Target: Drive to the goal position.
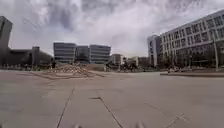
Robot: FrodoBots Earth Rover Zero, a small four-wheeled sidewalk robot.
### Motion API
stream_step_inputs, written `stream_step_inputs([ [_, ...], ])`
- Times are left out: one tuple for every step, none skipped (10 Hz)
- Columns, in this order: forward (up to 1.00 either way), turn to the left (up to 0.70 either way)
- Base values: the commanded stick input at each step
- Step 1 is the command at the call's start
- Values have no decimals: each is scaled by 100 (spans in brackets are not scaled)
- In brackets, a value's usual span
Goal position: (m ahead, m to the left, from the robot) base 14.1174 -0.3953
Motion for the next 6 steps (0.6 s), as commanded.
stream_step_inputs([
  [70,0],
  [70,0],
  [70,0],
  [70,0],
  [70,0],
  [70,0],
])
